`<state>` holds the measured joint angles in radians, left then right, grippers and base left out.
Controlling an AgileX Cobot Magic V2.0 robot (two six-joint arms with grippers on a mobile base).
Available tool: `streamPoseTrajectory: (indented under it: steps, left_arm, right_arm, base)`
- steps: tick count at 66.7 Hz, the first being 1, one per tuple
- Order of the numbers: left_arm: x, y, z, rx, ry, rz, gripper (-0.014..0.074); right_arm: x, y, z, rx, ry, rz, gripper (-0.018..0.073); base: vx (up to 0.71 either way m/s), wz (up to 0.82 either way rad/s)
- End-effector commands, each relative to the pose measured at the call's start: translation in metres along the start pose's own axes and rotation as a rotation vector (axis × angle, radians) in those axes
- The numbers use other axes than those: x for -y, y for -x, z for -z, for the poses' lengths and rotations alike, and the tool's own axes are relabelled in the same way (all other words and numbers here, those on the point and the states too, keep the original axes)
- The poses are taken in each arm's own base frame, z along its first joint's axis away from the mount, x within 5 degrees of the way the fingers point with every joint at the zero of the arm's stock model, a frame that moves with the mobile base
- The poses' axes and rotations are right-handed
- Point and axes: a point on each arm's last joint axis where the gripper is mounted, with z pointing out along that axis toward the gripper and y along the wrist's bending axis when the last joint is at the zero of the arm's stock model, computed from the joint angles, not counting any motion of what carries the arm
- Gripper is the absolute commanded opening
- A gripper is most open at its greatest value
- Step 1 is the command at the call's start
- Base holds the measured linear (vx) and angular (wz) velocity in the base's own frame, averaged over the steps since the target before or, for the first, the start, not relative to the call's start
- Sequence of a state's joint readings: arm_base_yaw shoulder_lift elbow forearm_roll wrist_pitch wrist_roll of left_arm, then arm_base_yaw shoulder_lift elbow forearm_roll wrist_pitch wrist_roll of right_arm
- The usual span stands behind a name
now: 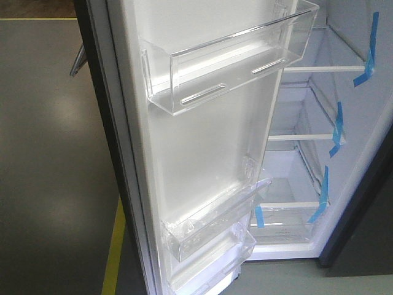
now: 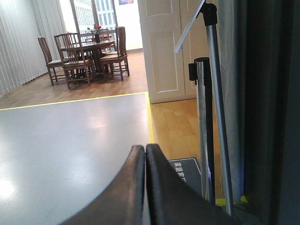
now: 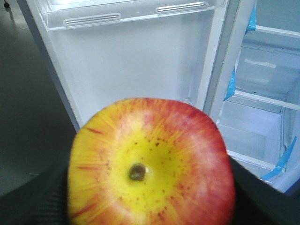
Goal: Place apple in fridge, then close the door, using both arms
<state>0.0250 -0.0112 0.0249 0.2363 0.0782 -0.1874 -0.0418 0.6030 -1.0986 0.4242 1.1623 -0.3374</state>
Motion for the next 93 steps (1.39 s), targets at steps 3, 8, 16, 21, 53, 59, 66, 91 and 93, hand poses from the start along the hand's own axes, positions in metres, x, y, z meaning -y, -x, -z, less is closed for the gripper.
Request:
streamPoseTrajectory:
  steps: [3, 8, 16, 21, 53, 59, 66, 91, 93]
  left_arm:
    - [0.0019, -0.0023, 0.0001, 0.056, -0.020, 0.011, -0.0006]
    - [0.0019, -0.0023, 0.0001, 0.056, -0.020, 0.011, -0.0006]
    - [0.0019, -0.0023, 0.0001, 0.056, -0.020, 0.011, -0.0006]
    - [0.0019, -0.0023, 0.0001, 0.056, -0.020, 0.011, -0.0006]
    - [0.0019, -0.0023, 0.0001, 0.056, -0.020, 0.011, -0.0006]
    - [0.0019, -0.0023, 0.0001, 0.056, -0.020, 0.011, -0.0006]
    - [0.0019, -0.0023, 0.0001, 0.056, -0.020, 0.011, -0.0006]
    - [0.0019, -0.0023, 0.0001, 0.056, -0.020, 0.011, -0.0006]
    - [0.0019, -0.0023, 0.0001, 0.056, -0.020, 0.011, -0.0006]
  right_arm:
    - [0.0000, 0.0114, 0.0031, 0.085, -0.006, 0.000, 0.0078]
    - [0.0000, 0.0114, 0.0031, 0.085, -0.006, 0.000, 0.0078]
    - [0.0000, 0.0114, 0.0031, 0.085, -0.006, 0.000, 0.0078]
    - [0.0000, 0.0114, 0.0031, 0.085, -0.006, 0.000, 0.0078]
    - [0.0000, 0.0114, 0.0031, 0.085, -0.006, 0.000, 0.0078]
    - [0.0000, 0.0114, 0.0031, 0.085, -0.006, 0.000, 0.0078]
    - [0.0000, 0.0114, 0.0031, 0.085, -0.006, 0.000, 0.0078]
    - [0.0000, 0.0114, 0.0031, 0.085, -0.006, 0.000, 0.0078]
    - [0.0000, 0.0114, 0.0031, 0.085, -0.006, 0.000, 0.0078]
  base:
    - [0.00, 0.00]
    - [0.00, 0.00]
    - [0.00, 0.00]
    - [0.00, 0.00]
    - [0.00, 0.00]
    - [0.00, 0.00]
    - [0.00, 0.00]
    - [0.00, 0.00]
    - [0.00, 0.00]
